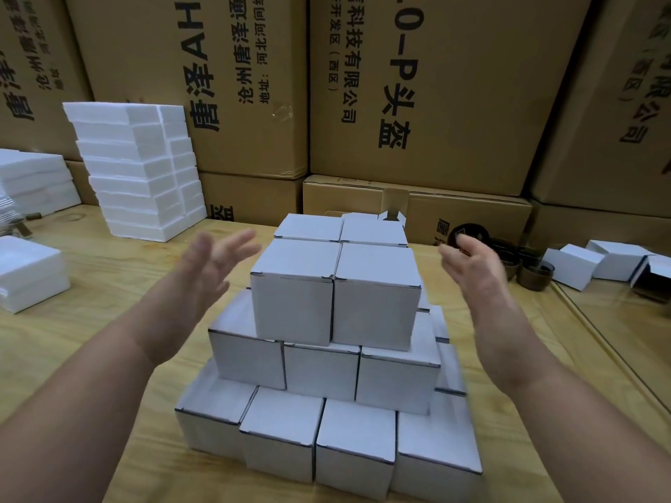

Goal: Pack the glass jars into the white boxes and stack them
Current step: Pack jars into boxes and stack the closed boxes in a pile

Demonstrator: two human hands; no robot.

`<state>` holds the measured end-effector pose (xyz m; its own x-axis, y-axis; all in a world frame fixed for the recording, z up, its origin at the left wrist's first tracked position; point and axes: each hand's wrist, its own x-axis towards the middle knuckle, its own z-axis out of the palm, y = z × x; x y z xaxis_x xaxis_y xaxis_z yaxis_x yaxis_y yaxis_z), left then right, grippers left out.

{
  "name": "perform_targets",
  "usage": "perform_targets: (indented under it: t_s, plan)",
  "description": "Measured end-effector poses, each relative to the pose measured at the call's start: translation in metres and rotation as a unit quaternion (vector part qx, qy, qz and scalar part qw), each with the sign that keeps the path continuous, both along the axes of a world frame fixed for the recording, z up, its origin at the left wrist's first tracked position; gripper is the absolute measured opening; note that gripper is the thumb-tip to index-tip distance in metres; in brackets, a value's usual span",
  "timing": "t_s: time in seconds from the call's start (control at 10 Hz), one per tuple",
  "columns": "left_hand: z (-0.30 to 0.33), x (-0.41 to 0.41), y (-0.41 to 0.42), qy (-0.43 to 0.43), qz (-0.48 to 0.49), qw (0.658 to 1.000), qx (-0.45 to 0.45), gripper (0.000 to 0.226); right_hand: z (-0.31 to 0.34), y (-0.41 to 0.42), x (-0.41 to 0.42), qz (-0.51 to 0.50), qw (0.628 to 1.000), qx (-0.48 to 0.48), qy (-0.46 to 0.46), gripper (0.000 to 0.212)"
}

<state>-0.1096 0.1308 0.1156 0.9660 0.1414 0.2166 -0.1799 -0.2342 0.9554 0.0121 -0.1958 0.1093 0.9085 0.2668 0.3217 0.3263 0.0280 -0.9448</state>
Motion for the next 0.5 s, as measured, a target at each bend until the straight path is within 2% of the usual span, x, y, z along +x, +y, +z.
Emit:
perform_targets:
  t_s: [0.1,0.2,0.3,0.4,0.5]
  plan:
    - [-0.028,-0.008,0.01,0.042,0.076,0.986,-0.143,0.073,-0.029,-0.022,-0.005,-0.072,0.989,0.07,0.105,0.06]
    - [-0.062,-0.026,0.002,0.081,0.11,0.98,-0.146,0.079,-0.076,-0.045,-0.023,-0.064,0.968,0.158,0.181,0.069]
    - [-0.083,-0.026,-0.003,0.159,0.109,0.959,-0.206,0.089,-0.094,-0.035,-0.042,-0.019,0.94,0.207,0.27,0.082]
    - [-0.098,-0.025,0.008,0.148,0.077,0.946,-0.279,0.089,-0.098,-0.025,-0.05,0.008,0.933,0.217,0.287,0.09]
    - [-0.1,-0.022,0.008,0.149,0.04,0.938,-0.31,0.085,-0.097,-0.021,-0.045,0.021,0.932,0.222,0.287,0.082]
